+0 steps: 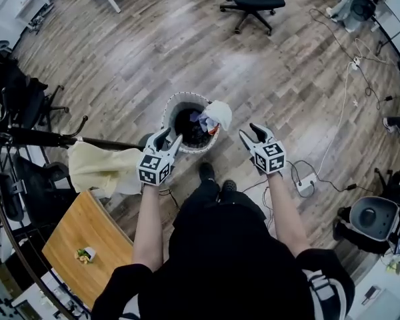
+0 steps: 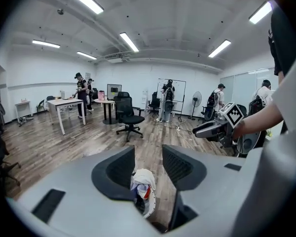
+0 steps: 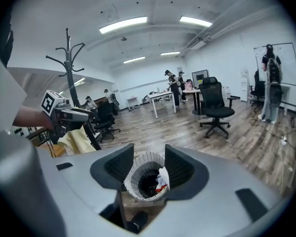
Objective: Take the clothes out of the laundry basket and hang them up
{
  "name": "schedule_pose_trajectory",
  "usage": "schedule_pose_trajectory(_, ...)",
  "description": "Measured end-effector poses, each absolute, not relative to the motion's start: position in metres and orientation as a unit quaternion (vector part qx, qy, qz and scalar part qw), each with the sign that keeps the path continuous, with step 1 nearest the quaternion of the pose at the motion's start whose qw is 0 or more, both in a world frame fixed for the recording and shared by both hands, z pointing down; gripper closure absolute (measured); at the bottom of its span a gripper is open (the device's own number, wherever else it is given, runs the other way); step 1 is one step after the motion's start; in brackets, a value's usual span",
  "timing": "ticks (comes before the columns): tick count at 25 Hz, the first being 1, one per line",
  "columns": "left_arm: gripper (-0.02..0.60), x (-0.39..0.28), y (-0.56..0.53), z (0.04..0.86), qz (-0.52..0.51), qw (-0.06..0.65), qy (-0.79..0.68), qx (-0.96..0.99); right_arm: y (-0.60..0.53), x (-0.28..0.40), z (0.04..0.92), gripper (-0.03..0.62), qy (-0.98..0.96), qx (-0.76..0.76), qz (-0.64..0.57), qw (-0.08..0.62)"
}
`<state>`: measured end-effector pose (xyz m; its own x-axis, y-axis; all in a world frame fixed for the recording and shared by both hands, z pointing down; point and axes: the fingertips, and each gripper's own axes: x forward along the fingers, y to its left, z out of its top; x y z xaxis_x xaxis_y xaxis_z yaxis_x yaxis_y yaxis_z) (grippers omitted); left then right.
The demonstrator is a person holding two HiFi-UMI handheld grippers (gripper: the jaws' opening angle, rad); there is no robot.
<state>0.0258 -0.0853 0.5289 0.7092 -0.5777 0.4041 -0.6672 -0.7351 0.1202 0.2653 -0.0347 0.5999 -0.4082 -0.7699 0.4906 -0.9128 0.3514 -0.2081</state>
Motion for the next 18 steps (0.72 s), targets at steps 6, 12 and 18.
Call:
schedule_pose_trajectory(6, 0.407, 0.029, -0.136, 0.534, 0.178, 0.124, -0.299, 0.929, -0.068, 0.259, 0.605, 0.390, -0.788, 0.552, 0.233, 0.145)
schedule_pose_trajectory(12, 0.407, 0.036, -0.165, 0.553, 0.199, 0.132, -0.270, 0.933, -0.088, 0.261, 0.618, 0.395, -0.769, 0.573, 0.248, 0.133)
schedule_pose_trajectory(18, 0.407, 0.045, -0.180, 0.580, 0.220, 0.152, -0.262, 0.927, -0.101, 0.269, 0.647, 0.396, -0.764, 0.570, 0.268, 0.142)
